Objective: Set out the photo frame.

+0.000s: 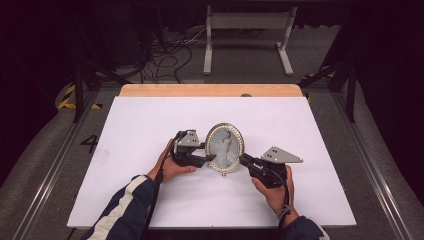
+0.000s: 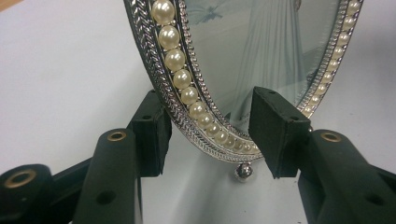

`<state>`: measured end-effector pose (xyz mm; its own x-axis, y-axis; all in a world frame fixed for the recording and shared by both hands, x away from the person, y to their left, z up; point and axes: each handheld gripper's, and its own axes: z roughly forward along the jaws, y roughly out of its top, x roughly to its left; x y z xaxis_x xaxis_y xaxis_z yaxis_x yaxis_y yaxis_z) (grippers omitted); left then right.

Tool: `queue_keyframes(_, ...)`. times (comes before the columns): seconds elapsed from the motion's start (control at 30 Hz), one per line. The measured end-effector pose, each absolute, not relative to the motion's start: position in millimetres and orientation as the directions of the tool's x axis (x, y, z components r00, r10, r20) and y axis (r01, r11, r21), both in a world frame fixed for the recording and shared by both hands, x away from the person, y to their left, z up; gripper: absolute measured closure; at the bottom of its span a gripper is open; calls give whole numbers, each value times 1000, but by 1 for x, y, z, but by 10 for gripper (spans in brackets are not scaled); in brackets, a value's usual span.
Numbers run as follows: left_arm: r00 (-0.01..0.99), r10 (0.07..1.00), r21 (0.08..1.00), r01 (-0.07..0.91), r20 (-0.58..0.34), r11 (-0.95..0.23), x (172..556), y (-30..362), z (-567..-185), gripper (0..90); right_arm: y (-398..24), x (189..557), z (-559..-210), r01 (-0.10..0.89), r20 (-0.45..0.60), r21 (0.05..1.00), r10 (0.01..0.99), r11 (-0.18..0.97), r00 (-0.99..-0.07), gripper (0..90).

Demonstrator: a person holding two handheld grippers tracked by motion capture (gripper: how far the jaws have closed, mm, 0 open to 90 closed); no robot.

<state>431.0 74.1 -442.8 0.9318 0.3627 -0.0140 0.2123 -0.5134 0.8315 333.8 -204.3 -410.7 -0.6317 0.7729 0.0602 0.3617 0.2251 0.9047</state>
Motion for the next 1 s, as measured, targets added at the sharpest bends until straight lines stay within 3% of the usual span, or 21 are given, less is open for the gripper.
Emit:
queue_keyframes(0.13,930,368,839,207,-9,-502,429,72,-440,424,-203,333,-410,359,52,905,776,230,-628,818)
queue_keyframes(0.27,923,384,852,206,-7,-481,428,75,-437,421,-203,332,-410,353,45,908,783,227,-620,817)
queue_keyframes(0.5,913,407,871,204,-6,-447,428,80,-434,505,-204,331,-408,347,50,914,788,212,-613,829)
queue_keyframes(0.63,911,411,864,192,19,-465,429,83,-434,624,-203,331,-408,346,48,914,790,212,-611,829)
queue_keyframes(1.0,914,405,846,187,37,-499,423,89,-429,627,-202,337,-409,340,31,914,796,222,-604,822)
